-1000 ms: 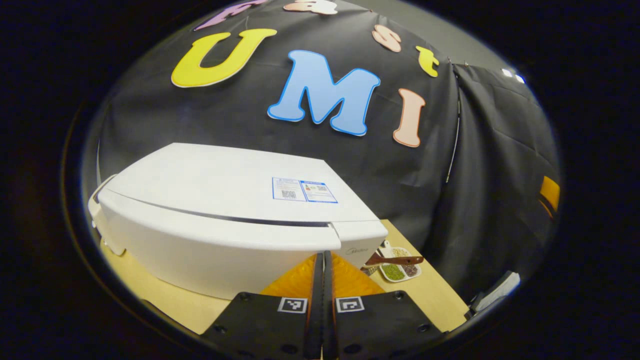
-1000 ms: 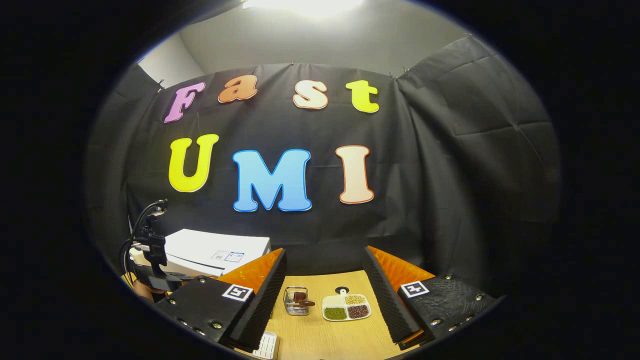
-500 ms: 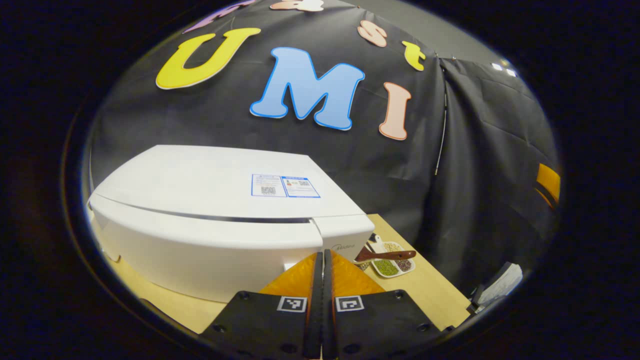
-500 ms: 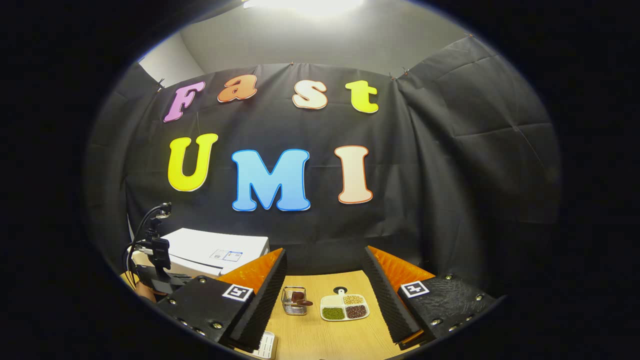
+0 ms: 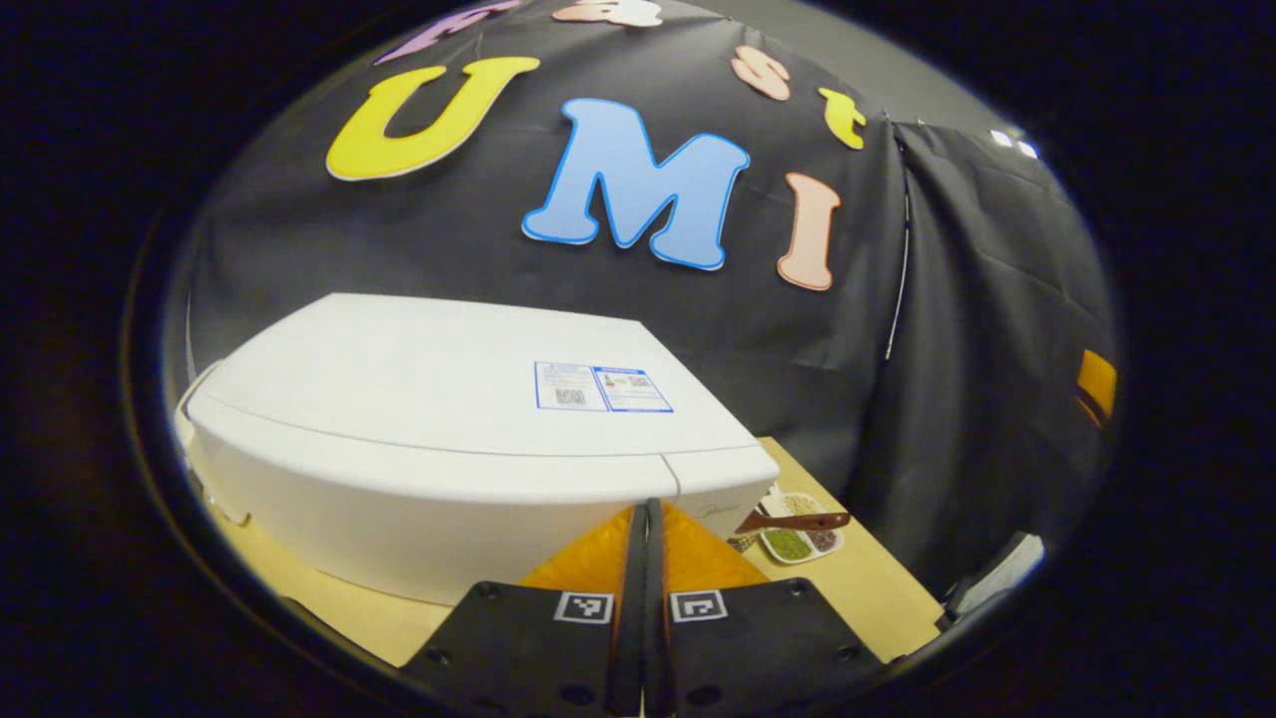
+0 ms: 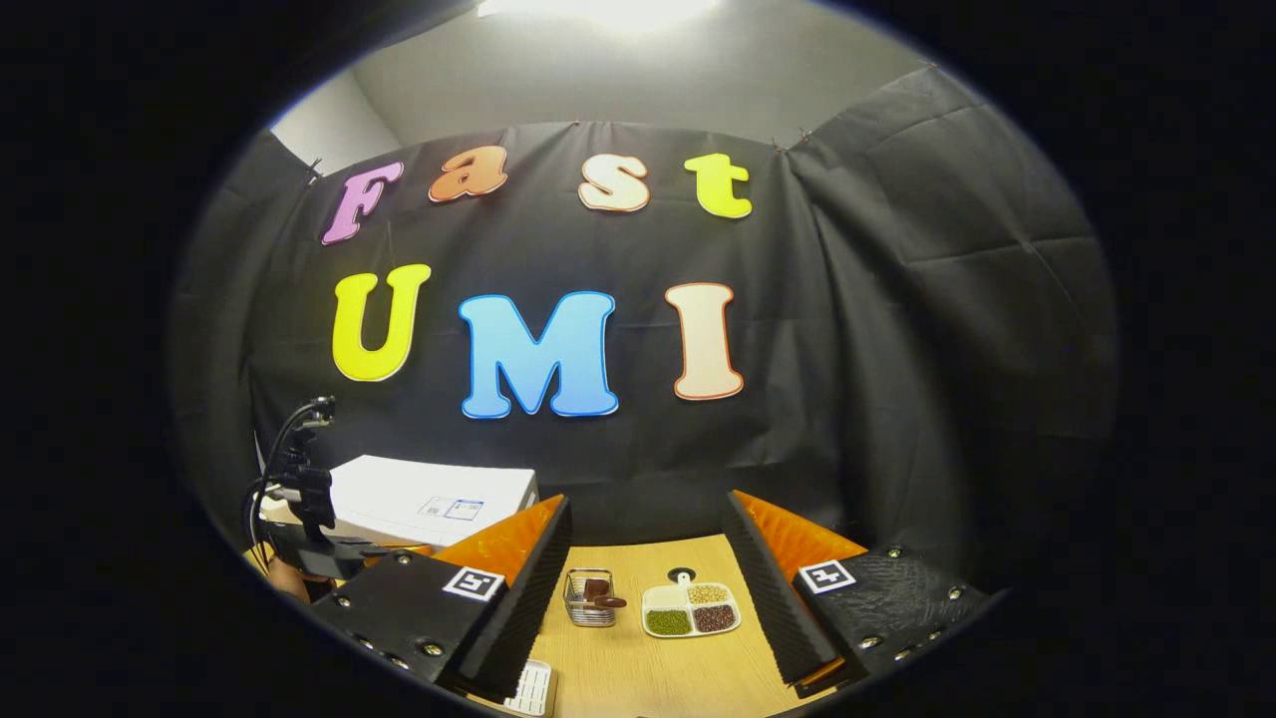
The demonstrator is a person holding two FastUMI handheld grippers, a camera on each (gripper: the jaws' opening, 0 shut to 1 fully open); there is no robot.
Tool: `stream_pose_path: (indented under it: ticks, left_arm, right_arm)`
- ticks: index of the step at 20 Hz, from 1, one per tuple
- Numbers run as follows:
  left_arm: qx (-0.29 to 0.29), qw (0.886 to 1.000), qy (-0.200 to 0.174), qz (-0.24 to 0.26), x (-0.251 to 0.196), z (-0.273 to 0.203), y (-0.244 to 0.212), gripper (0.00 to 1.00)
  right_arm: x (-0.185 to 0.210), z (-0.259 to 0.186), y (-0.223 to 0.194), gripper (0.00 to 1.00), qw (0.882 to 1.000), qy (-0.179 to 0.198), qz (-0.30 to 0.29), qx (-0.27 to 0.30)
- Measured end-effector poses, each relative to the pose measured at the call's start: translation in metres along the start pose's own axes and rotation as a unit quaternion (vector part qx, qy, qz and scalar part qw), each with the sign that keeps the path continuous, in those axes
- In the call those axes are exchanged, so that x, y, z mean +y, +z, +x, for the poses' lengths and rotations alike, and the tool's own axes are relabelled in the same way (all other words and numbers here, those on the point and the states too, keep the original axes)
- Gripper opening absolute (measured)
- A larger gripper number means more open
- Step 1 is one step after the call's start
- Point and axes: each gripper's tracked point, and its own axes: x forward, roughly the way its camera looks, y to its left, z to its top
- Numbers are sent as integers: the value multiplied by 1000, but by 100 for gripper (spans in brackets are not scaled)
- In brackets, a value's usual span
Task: Open the microwave oven with the left hand, put the food in, and close the microwave oven.
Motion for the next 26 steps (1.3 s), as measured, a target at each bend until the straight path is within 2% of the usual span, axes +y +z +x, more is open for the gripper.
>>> stream_pose_path:
  ticks: [3, 5, 9, 10, 13, 14, 19, 26]
  left_arm:
    - [-9, 999, 22, 33, 7, -4, 6, 8]
    - [-32, 998, 42, 22, 16, -21, 27, 7]
    - [-129, 987, 89, 26, 27, -87, 99, 7]
    - [-150, 984, 91, 33, 24, -107, 116, 26]
    - [-209, 970, 110, 60, 17, -176, 159, 100]
    - [-225, 966, 113, 61, 14, -197, 171, 96]
    - [-261, 958, 107, 52, 0, -270, 201, 96]
    - [-284, 948, 117, 86, 5, -348, 206, 96]
  right_arm:
    - [4, -1, -1, 92, 1000, 3, 4, 0]
    - [9, -1, 0, 92, 1000, 8, 6, 0]
    - [25, -2, 19, 92, 999, 25, -3, -21]
    - [30, -3, 27, 92, 999, 32, -3, -26]
    - [50, -5, 50, 92, 998, 57, 7, -32]
    - [55, -6, 58, 92, 998, 62, 11, -32]
    - [77, -28, 89, 92, 997, 75, 11, -35]
    - [108, -70, 116, 92, 996, 76, 5, -50]
